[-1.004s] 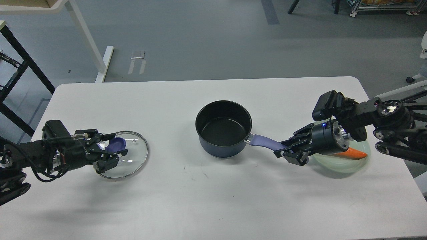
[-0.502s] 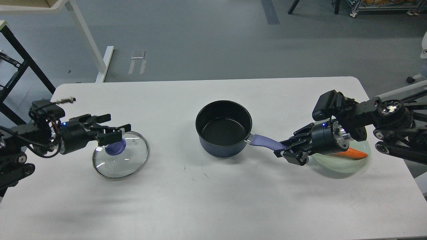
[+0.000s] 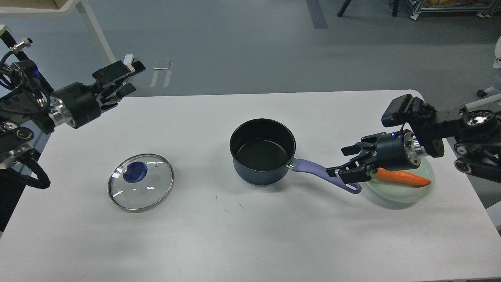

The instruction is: Open pot lid

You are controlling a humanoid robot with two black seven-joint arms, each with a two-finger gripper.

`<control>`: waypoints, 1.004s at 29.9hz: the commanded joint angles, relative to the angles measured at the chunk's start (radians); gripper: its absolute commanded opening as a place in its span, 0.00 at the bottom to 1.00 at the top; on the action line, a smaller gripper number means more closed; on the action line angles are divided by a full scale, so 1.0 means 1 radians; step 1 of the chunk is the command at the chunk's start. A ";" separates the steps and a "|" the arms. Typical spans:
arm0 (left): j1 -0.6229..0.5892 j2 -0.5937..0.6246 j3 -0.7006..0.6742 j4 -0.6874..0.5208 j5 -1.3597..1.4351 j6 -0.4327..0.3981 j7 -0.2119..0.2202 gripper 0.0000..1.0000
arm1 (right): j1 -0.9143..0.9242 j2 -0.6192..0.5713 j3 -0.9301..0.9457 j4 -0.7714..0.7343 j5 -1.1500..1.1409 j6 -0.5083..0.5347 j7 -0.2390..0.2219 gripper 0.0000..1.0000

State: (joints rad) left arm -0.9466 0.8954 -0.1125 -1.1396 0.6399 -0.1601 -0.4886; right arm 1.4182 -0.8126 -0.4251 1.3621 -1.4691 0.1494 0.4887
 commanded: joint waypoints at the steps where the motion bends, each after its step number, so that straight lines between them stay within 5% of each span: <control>1: 0.000 -0.029 -0.016 0.009 -0.132 0.008 0.000 0.99 | 0.036 -0.077 0.063 0.023 0.215 -0.005 0.000 0.98; 13: 0.046 -0.253 -0.191 0.165 -0.493 -0.001 0.000 0.99 | -0.157 -0.162 0.356 -0.063 1.328 -0.093 0.000 0.98; 19: 0.049 -0.358 -0.193 0.294 -0.499 0.007 0.022 0.99 | -0.186 -0.039 0.391 -0.224 1.392 -0.100 0.000 0.99; 26: 0.117 -0.424 -0.208 0.328 -0.587 -0.085 0.057 0.99 | -0.373 0.075 0.549 -0.301 1.423 -0.076 0.000 0.99; 30: 0.152 -0.426 -0.259 0.328 -0.629 -0.153 0.097 0.99 | -0.543 0.116 0.735 -0.304 1.504 0.071 0.000 1.00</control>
State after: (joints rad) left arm -0.8187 0.4718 -0.3355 -0.8114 0.0391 -0.2725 -0.4163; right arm 0.9846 -0.7236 0.1952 1.0649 -0.0258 0.1174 0.4887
